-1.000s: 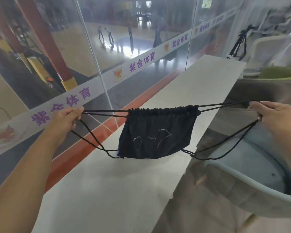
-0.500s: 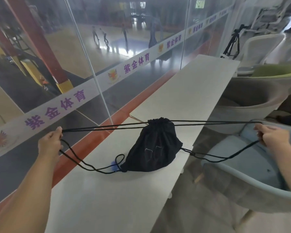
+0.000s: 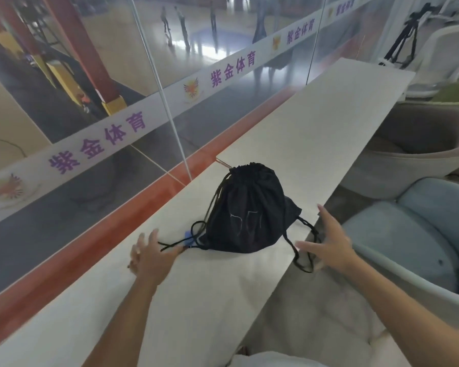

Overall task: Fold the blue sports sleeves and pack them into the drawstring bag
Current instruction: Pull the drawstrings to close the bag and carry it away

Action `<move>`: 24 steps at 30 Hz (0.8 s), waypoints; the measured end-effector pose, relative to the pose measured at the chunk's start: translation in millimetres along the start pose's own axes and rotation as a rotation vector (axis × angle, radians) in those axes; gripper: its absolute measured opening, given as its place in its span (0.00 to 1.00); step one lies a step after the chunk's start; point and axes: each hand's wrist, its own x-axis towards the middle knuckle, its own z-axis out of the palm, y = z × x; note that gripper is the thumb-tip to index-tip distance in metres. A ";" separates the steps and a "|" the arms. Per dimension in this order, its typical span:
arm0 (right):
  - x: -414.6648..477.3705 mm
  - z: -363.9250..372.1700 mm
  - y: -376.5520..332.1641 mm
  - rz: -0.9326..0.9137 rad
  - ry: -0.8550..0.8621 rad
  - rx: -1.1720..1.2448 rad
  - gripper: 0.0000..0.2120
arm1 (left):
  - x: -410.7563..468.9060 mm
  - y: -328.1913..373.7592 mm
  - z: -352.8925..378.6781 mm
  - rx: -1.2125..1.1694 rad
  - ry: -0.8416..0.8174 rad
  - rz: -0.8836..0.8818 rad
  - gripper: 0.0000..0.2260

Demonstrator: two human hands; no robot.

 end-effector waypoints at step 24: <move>-27.9 -80.8 -73.7 -0.162 0.285 0.625 0.17 | -60.6 250.6 -6.4 -0.335 -0.403 1.001 0.11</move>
